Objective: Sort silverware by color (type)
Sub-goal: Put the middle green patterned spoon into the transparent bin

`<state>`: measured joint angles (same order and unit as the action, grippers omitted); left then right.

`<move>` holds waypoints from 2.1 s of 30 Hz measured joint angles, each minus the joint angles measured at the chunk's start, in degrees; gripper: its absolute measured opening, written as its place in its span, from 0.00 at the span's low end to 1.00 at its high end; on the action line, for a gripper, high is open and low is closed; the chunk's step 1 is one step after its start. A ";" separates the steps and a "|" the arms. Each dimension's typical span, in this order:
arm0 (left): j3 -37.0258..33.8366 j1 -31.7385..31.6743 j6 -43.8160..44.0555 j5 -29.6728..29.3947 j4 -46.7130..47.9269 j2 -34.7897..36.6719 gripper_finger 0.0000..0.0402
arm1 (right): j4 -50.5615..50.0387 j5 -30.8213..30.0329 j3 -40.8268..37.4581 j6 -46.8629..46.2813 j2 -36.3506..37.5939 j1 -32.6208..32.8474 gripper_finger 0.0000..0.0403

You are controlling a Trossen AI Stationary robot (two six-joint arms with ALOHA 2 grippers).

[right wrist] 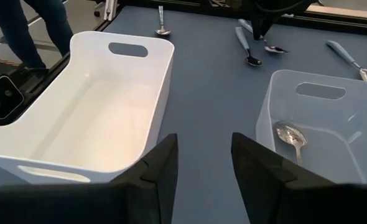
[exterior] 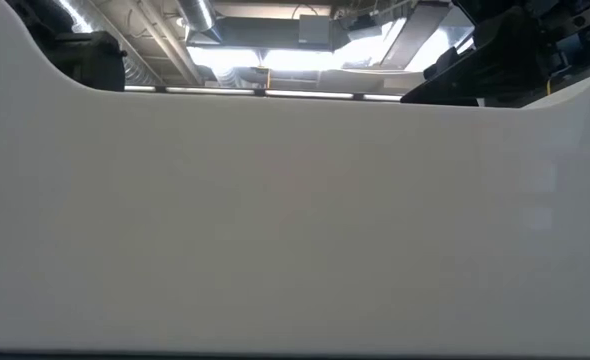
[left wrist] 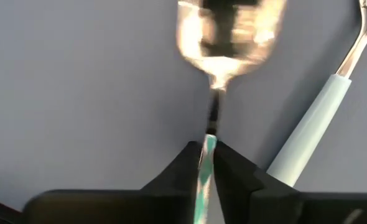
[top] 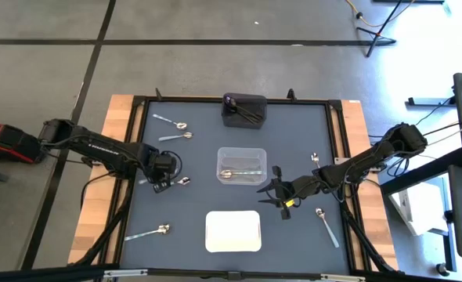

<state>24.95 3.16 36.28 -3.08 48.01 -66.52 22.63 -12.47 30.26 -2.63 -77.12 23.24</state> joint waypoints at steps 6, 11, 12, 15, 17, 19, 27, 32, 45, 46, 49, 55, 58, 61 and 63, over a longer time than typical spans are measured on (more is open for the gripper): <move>2.46 0.12 -1.53 -2.05 1.37 -0.43 0.02 | -0.06 -0.26 0.00 -0.02 0.00 0.00 0.35; 7.84 1.50 -1.10 -8.44 3.35 -0.42 0.04 | -1.09 -1.56 0.00 -0.06 -0.01 -0.02 0.35; 9.09 1.73 -1.35 -9.30 4.08 -0.45 0.04 | -1.12 -1.54 0.00 -0.07 -0.02 -0.02 0.35; 13.33 2.39 -2.37 -11.32 4.61 -0.35 0.05 | -1.31 -1.55 0.00 -0.17 -0.02 -0.02 0.35; 16.27 2.88 -2.98 -12.53 5.38 -0.33 0.05 | -1.51 -1.57 0.00 -0.15 -0.02 -0.02 0.35; 19.54 3.17 -4.35 -13.32 5.15 -0.33 0.05 | -1.63 -1.57 0.00 -0.15 -0.02 -0.02 0.35; 28.67 4.52 -9.43 -16.96 -1.84 -0.28 0.05 | -1.77 -2.56 0.00 0.04 -0.02 -0.02 0.35; 29.35 4.50 -12.70 -15.31 -11.29 -0.38 0.05 | -1.79 -2.55 0.00 0.07 -0.02 -0.02 0.35; 29.42 4.52 -20.85 -8.98 -30.85 -11.31 0.05 | -1.95 -2.54 0.00 0.09 -0.02 -0.02 0.35; 29.42 4.50 -21.55 -9.00 -31.71 -12.17 0.05 | -2.08 -2.54 0.00 0.09 -0.02 -0.02 0.35; 29.42 4.46 -23.29 -9.05 -34.84 -14.09 0.05 | -2.25 -2.56 0.00 0.11 -0.02 -0.02 0.35; 29.60 3.77 -31.39 -9.87 -48.93 -16.73 0.05 | -2.20 -3.76 0.00 0.13 -0.02 -0.02 0.35; 29.56 2.44 -35.51 -9.95 -53.58 -19.84 0.05 | -1.71 -3.91 0.01 0.13 -0.04 0.00 0.35; 29.57 1.04 -37.41 -9.91 -57.92 -23.47 0.05 | -1.71 -3.89 0.04 0.11 -0.04 -0.02 0.35; 29.57 0.23 -38.29 -9.65 -59.28 -25.84 0.05 | -1.92 -3.88 0.04 -0.03 -0.04 -0.01 0.35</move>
<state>54.52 3.39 -2.01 -12.72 -11.27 -92.36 20.71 -16.35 30.30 -2.67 -77.17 23.24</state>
